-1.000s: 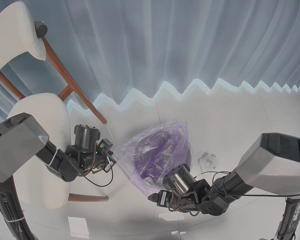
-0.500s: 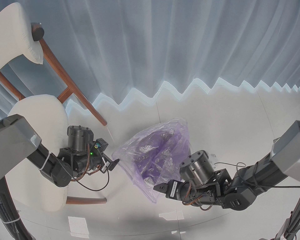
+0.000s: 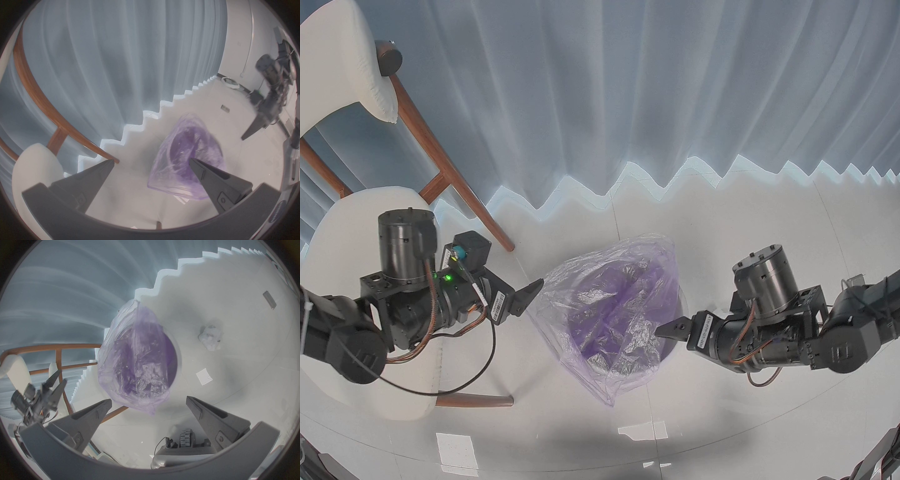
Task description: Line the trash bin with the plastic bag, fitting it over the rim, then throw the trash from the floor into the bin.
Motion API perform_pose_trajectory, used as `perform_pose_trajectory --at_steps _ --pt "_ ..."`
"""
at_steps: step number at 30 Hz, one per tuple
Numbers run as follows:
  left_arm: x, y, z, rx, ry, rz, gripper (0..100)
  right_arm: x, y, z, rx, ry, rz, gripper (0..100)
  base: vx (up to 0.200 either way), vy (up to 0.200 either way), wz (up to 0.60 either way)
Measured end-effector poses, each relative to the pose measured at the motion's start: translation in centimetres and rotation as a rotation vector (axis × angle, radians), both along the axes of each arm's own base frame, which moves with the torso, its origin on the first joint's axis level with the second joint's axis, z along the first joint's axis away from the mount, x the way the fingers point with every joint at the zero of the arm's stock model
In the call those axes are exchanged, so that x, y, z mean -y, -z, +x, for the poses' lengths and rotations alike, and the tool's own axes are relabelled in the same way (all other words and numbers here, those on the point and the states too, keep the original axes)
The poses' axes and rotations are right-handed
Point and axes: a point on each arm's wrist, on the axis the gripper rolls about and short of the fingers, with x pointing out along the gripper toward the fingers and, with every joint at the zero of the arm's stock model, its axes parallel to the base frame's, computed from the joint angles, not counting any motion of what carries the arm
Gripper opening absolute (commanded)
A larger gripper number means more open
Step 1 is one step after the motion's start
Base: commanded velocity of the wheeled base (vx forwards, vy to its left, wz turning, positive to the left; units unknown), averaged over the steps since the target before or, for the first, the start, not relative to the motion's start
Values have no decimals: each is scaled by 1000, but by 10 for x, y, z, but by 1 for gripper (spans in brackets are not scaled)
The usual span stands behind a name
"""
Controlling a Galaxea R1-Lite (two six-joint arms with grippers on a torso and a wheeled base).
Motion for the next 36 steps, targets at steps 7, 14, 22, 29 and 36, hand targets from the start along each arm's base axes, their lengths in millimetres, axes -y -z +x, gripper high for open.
perform_pose_trajectory --at_steps 7,14,22,29,36 --pt "-8 -36 -56 -30 35 -121 100 15 -26 -5 -48 -22 -78 100 0 0 0" --pt "-31 -54 -98 -19 3 -314 100 0 -39 4 11 -56 -188 100 0 0 0" --pt "-63 -58 -108 80 -123 -416 100 -33 -24 29 24 -60 -258 100 0 0 0" --pt "-83 -72 -112 164 -167 -437 100 -56 -6 58 38 -27 -312 100 0 0 0" --pt "-92 -77 -115 224 -157 -363 100 -70 16 76 19 -22 -351 100 0 0 0"
